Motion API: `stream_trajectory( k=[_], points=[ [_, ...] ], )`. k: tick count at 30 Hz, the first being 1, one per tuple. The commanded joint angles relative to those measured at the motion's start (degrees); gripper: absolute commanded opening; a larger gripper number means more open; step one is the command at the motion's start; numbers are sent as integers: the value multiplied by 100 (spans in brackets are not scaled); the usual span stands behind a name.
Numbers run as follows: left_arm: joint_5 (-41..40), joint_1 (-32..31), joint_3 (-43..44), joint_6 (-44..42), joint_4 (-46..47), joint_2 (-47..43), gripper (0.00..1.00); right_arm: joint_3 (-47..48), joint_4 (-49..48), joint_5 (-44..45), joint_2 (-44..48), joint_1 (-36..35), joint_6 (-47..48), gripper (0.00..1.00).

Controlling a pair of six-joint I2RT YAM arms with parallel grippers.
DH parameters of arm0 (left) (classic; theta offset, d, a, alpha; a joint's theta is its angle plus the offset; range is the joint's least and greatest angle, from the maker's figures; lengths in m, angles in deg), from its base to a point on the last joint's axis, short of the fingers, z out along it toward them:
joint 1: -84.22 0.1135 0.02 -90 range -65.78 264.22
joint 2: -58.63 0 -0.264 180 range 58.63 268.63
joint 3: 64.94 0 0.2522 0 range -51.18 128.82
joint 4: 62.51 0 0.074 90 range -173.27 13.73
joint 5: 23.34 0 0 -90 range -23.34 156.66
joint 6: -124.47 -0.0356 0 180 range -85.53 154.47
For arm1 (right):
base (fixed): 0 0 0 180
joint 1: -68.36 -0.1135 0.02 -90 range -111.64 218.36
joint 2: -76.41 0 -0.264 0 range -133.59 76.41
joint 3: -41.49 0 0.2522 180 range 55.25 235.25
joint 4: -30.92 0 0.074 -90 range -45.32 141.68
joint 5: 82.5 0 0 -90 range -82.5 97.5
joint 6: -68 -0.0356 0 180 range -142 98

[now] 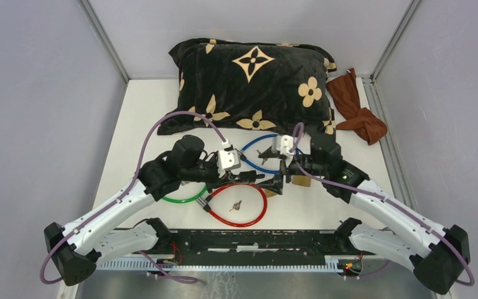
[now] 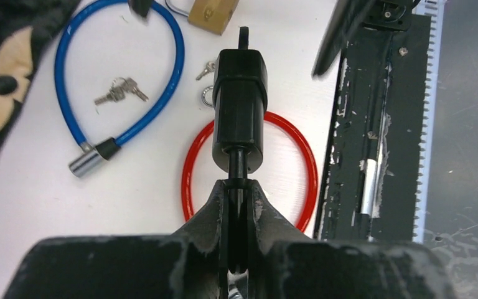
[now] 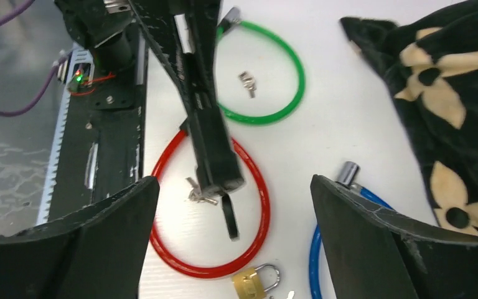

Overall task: Lock with the key
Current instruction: Lock the lock.

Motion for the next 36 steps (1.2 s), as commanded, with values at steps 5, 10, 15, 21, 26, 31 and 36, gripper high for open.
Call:
stream_trajectory(
  k=[5, 10, 15, 21, 26, 31, 36],
  points=[
    [709, 323, -593, 1219, 1362, -700, 2, -1000, -2524, -1322, 419, 758, -1854, 98],
    [96, 344, -664, 406, 1389, -867, 2, -782, -2130, -984, 528, 769, -1737, 98],
    [-570, 347, -637, -254, 1469, -859, 2, -437, -1598, -347, 478, 768, -1907, 98],
    [-404, 352, -613, -488, 1396, -810, 2, -583, -1695, -100, 700, 770, -1831, 98],
    [-683, 337, -527, -920, 1378, -739, 2, -468, -1624, 68, 622, 771, -2013, 98],
    [-1704, 308, -500, -2705, 1827, -712, 2, -1, -952, 1639, 577, 779, -2804, 98],
    [-2017, 243, -1373, -5243, 4487, -929, 2, 82, -1028, 2740, 516, 779, -4351, 98]
  ],
)
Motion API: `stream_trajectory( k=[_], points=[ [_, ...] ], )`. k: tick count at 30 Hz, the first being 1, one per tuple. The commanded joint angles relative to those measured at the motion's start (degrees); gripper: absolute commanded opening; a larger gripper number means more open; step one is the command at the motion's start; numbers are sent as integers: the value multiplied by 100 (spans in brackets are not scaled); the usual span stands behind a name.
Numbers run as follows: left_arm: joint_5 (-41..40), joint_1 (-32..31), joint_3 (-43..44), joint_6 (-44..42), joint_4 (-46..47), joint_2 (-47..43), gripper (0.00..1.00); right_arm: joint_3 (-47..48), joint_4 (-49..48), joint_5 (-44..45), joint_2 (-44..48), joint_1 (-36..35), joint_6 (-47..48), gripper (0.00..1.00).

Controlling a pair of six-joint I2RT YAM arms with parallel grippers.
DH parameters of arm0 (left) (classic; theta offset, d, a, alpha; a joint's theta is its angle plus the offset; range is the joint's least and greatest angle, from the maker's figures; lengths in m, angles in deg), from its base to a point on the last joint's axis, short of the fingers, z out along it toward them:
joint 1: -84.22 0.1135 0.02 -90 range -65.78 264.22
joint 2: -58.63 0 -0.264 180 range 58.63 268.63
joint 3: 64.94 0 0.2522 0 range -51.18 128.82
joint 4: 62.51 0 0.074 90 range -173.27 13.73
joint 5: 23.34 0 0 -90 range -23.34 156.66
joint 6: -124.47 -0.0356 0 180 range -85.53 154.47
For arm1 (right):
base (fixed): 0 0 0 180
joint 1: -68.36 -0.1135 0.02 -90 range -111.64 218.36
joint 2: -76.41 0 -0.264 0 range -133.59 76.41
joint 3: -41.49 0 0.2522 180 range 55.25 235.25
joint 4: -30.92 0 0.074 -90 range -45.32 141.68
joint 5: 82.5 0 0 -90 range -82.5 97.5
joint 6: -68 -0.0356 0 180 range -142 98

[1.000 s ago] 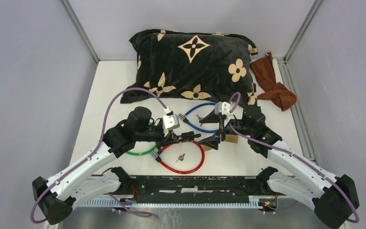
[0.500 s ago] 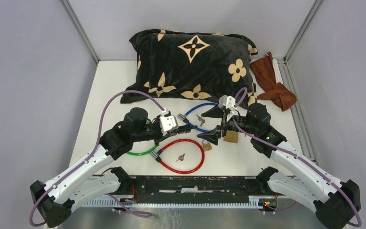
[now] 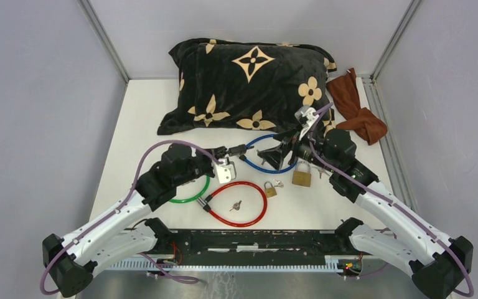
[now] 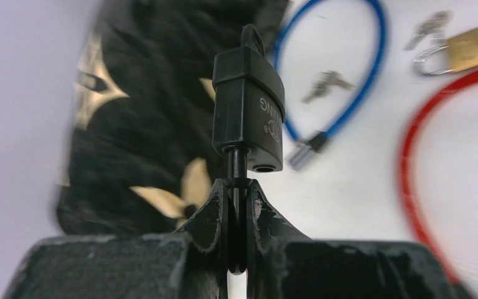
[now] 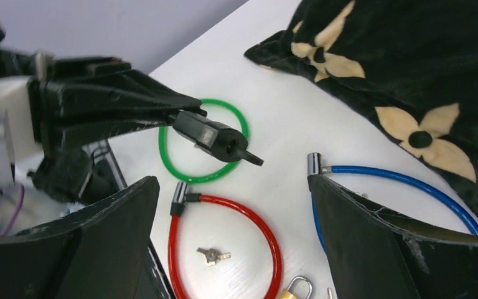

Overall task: Lock with the key
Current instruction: Lock the lock.

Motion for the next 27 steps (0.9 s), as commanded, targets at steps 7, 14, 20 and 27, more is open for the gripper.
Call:
stream_trajectory(
  k=[7, 14, 20, 27],
  points=[
    [214, -187, -1487, -5155, 5533, -95, 2, -38, -1343, 1331, -426, 24, -3612, 93],
    [-185, -394, -1448, -4762, 4916, -209, 2, 58, -1716, 1212, -486, -12, -3121, 89],
    [-927, -927, -216, -2012, 2128, -424, 2, 167, -1448, -417, -152, -11, 416, 98],
    [-237, -949, 375, 105, 630, -422, 2, 279, -1449, -2404, -621, -13, 633, 98]
  ],
)
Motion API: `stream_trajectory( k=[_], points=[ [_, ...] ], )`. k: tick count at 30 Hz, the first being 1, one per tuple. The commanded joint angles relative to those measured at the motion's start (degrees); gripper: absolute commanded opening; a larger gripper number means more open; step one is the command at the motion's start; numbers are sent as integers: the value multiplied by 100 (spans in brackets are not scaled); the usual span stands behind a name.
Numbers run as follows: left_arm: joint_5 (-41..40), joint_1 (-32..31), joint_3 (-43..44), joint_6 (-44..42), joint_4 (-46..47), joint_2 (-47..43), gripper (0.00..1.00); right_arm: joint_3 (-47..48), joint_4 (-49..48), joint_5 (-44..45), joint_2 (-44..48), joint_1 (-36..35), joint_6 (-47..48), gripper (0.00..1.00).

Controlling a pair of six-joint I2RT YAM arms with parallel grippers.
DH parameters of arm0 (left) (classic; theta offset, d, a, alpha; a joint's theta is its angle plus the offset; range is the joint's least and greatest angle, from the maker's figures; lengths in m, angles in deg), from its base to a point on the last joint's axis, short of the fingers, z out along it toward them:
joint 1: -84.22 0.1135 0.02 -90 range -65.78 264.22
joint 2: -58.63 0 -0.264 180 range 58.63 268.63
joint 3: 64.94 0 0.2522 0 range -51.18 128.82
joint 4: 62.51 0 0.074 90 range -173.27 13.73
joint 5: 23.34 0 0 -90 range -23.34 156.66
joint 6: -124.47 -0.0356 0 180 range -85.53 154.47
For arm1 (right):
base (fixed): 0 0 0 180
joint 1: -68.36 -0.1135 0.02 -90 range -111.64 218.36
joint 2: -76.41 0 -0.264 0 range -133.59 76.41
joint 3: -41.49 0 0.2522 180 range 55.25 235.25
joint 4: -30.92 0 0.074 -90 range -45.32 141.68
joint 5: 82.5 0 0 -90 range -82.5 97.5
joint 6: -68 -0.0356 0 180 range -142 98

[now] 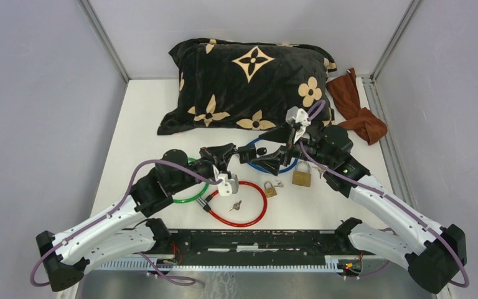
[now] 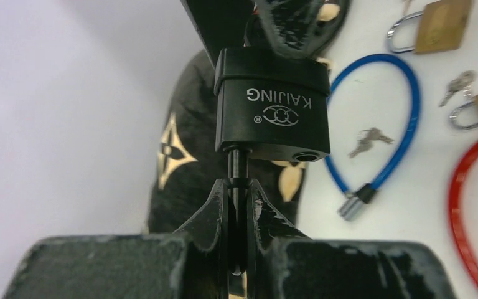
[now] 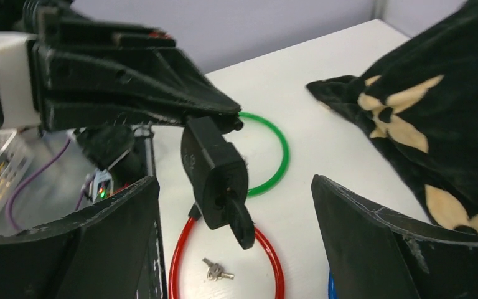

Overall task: Lock with the key
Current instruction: Lock the lock.

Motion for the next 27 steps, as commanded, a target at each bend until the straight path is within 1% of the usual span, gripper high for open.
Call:
stream_trajectory(
  k=[1, 6, 10, 15, 19, 22, 25, 27],
  points=[
    [266, -14, 416, 1641, -506, -71, 2, 246, -297, -1418, -318, -20, 446, 98],
    [246, -20, 499, 1716, -506, -19, 2, 84, -1039, -1401, -490, -142, -29, 98],
    [237, -19, 552, 1802, -444, 18, 2, 65, -878, -1151, -698, -386, 60, 97],
    [241, -19, 564, 1945, -465, 8, 2, -127, -872, -1006, -720, -387, 257, 98],
    [351, -14, 531, 2101, -471, -23, 2, 70, -541, -1205, -1061, -388, 560, 98],
    [397, -20, 557, 2129, -478, -47, 2, 159, -495, -1396, -1233, -388, 659, 98],
    [408, -20, 581, 2142, -476, -56, 2, 206, -342, -1410, -1335, -384, 836, 96],
    [432, -12, 577, 2149, -480, -56, 2, 220, -375, -1502, -1410, -385, 852, 93]
  ],
)
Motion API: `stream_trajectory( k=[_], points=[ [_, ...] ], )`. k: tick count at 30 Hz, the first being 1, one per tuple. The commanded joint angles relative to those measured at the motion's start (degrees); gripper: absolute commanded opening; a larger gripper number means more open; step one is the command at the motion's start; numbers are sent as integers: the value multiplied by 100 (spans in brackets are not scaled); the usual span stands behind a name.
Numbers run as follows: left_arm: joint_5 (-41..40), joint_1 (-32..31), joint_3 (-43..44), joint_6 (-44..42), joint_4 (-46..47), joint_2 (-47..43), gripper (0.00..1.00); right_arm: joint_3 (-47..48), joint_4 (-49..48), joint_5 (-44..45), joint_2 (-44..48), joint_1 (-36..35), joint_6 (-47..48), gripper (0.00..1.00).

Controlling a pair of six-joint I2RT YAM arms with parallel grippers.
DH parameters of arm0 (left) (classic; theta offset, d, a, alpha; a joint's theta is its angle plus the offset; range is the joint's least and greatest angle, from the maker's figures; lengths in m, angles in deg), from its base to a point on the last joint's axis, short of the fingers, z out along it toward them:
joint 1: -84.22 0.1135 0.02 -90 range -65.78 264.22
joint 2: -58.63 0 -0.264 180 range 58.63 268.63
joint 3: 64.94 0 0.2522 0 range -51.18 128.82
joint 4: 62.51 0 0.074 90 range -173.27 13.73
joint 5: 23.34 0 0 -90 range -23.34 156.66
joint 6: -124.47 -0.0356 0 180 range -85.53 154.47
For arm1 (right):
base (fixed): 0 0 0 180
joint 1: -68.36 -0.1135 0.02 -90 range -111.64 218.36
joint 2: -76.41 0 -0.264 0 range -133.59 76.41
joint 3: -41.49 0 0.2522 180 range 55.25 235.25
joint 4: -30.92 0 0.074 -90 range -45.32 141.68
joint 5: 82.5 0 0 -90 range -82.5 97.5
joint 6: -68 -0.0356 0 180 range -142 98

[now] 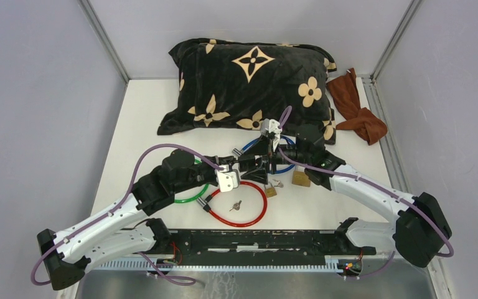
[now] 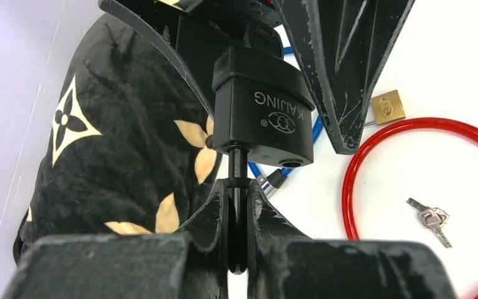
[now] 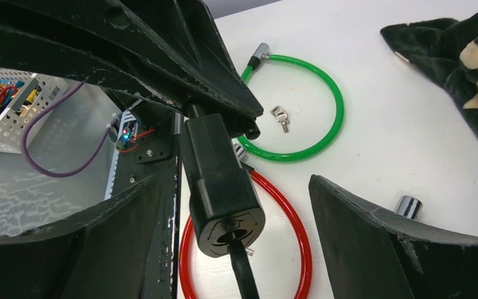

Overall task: Lock with the key
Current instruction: Lock the lock.

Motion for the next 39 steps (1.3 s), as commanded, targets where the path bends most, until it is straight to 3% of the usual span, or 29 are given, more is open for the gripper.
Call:
stream_trajectory(
  k=[1, 6, 9, 12, 15, 16, 21, 22, 23, 25, 26, 27, 33, 39],
  points=[
    [229, -19, 396, 278, 582, -155, 2, 330, -110, -330, -97, 0, 225, 91],
    [283, -20, 356, 287, 571, -138, 2, 467, -311, -551, -263, -6, 93, 84],
    [285, -19, 371, 253, 579, -120, 2, 524, -226, -655, -341, -16, 81, 73],
    [285, -20, 374, 247, 580, -120, 2, 604, -72, -768, -391, -24, 117, 47],
    [285, -18, 374, 305, 580, -118, 2, 678, 111, -747, -368, -21, 209, 6],
    [282, -22, 376, 345, 576, -119, 2, 702, 156, -733, -346, -22, 229, 0],
    [264, -19, 348, 1032, 470, -137, 3, 759, 294, -381, -90, -12, 263, 0],
    [311, -17, 329, 1285, 378, -133, 12, 743, 296, -259, -12, -8, 266, 0],
    [448, -8, 303, 1523, 265, -146, 29, 721, 291, -150, 84, 3, 274, 0],
    [715, -3, 196, 2010, 58, -222, 65, 659, 261, -43, 231, 27, 239, 0],
    [849, 16, 130, 2230, -21, -274, 92, 633, 259, -26, 297, 28, 219, 0],
    [947, 44, 51, 2445, -74, -340, 99, 603, 264, -14, 359, 35, 192, 0],
    [1646, 543, -210, 3455, 51, -678, 99, 455, 296, -135, 686, 44, 94, 0],
    [2887, 1196, -615, 4501, 886, -1222, 73, 307, 268, -486, 909, 28, 244, 0]
  ],
)
